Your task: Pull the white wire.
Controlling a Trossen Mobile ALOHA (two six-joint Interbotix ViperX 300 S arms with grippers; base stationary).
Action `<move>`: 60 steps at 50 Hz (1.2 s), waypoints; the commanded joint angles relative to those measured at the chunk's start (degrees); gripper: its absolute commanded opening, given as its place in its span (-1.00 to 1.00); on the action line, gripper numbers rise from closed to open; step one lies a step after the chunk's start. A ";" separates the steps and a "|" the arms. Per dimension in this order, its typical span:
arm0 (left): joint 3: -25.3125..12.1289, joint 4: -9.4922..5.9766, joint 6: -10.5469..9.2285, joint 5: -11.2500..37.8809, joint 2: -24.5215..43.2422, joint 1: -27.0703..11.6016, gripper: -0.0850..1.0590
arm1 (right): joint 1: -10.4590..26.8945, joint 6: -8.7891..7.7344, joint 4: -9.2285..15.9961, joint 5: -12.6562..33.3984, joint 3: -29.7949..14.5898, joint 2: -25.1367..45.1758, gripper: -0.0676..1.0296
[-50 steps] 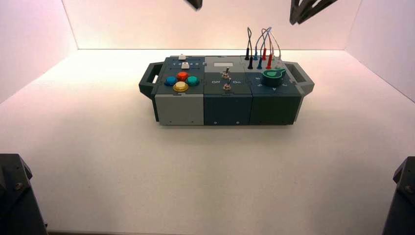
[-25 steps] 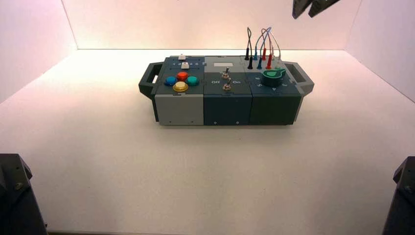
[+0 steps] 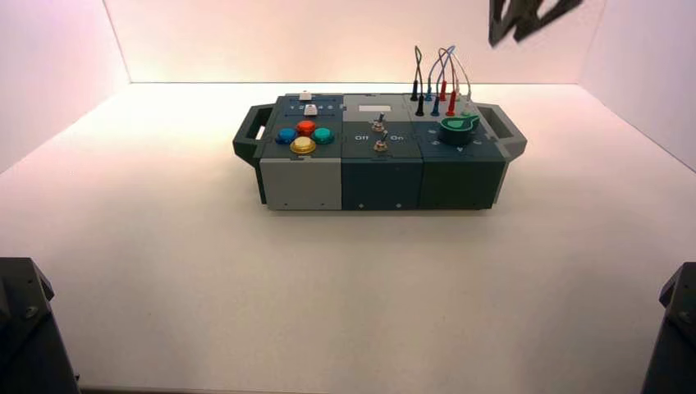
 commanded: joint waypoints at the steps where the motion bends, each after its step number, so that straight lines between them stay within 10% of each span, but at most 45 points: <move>1: 0.18 -0.62 0.44 -0.62 -1.23 0.18 -0.91 | -0.88 0.44 -0.97 -1.23 -1.32 2.29 0.02; 9: 0.62 -3.52 2.46 -0.88 -1.14 0.18 -0.91 | -0.88 0.18 -1.32 -1.85 -3.25 6.59 0.02; 27: 1.49 -16.61 12.39 -0.62 0.53 4.13 -0.91 | -0.88 -0.62 -3.08 -3.78 -7.38 14.68 0.02; 42: 1.67 -19.34 17.93 0.53 0.44 4.22 -0.91 | -0.97 -0.70 -3.69 -3.78 -10.90 20.57 0.02; 60: 1.41 -19.60 18.37 0.26 1.32 4.22 -0.91 | -1.41 -0.70 -4.75 -3.78 -12.92 24.79 -0.01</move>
